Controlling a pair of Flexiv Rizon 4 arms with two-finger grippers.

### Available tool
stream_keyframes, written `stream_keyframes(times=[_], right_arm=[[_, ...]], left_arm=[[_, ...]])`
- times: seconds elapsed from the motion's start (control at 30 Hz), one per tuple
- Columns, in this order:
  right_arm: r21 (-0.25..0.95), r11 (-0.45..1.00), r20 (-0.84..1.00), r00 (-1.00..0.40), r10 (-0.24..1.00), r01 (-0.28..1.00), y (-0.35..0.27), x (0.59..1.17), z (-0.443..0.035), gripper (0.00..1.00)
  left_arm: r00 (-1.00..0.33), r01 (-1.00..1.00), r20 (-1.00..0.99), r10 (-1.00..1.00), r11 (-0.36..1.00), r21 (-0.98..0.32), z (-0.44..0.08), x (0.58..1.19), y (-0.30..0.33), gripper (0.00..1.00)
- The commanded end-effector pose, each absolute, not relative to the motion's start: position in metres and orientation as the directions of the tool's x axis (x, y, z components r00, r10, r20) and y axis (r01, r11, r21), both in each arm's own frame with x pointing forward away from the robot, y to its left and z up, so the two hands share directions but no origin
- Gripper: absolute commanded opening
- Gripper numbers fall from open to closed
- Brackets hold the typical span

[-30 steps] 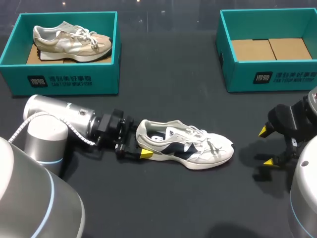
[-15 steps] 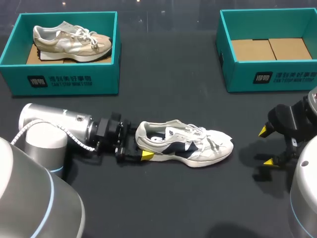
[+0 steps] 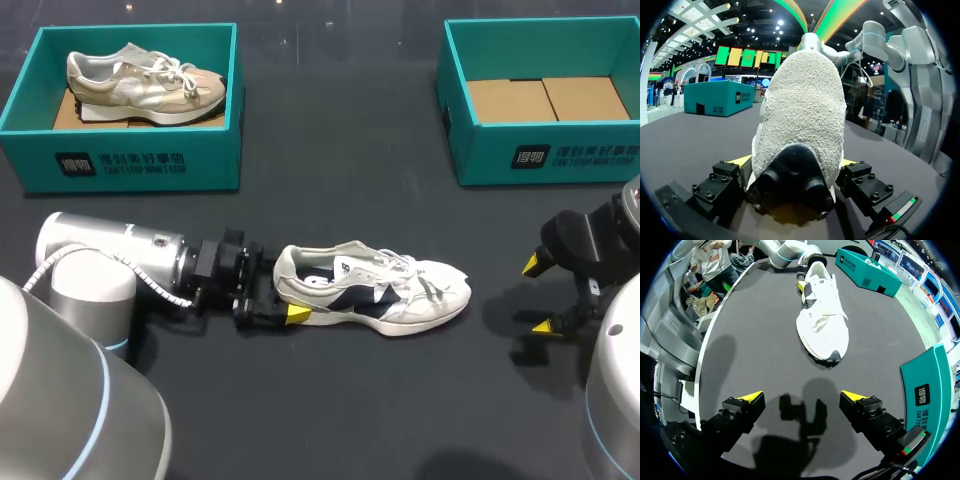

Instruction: Take the shoe out of the shoebox, open the shoe tongue, remove and reinsert the insole, then place the shoe into the shoebox

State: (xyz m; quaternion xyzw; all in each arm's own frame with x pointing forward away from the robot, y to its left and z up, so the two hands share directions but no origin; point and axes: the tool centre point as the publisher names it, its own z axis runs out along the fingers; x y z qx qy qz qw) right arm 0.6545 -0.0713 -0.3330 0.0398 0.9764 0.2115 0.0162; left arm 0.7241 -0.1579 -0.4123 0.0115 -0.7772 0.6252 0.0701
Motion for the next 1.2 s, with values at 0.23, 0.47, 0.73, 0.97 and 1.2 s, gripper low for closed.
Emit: stream_keyframes(times=[0.23, 0.47, 0.73, 0.97, 1.2], right_arm=[[0.412, 0.908, -0.017, -0.996, 0.086, 0.071, -0.071, 0.653, -0.332, 1.00], [0.348, 0.857, 0.114, -0.924, 0.364, 0.380, -0.037, 0.662, -0.302, 1.00], [0.099, 0.639, 0.149, -0.647, 0.748, 0.762, 0.023, 0.662, -0.266, 1.00], [0.016, 0.541, 0.119, -0.539, 0.834, 0.841, 0.059, 0.665, -0.257, 1.00], [0.016, 0.541, 0.119, -0.539, 0.834, 0.841, 0.059, 0.665, -0.257, 1.00]], left_arm=[[-0.990, -0.106, 0.124, 0.068, 0.219, -0.970, -0.414, 0.722, -0.157, 0.00], [-0.990, -0.106, 0.124, 0.068, 0.219, -0.970, -0.414, 0.722, -0.157, 0.00], [-0.990, -0.106, 0.124, 0.068, 0.219, -0.970, -0.414, 0.722, -0.157, 0.00], [-0.990, -0.106, 0.124, 0.068, 0.219, -0.970, -0.414, 0.722, -0.157, 0.00], [-0.990, -0.106, 0.124, 0.068, 0.219, -0.970, -0.414, 0.722, -0.157, 0.00]])
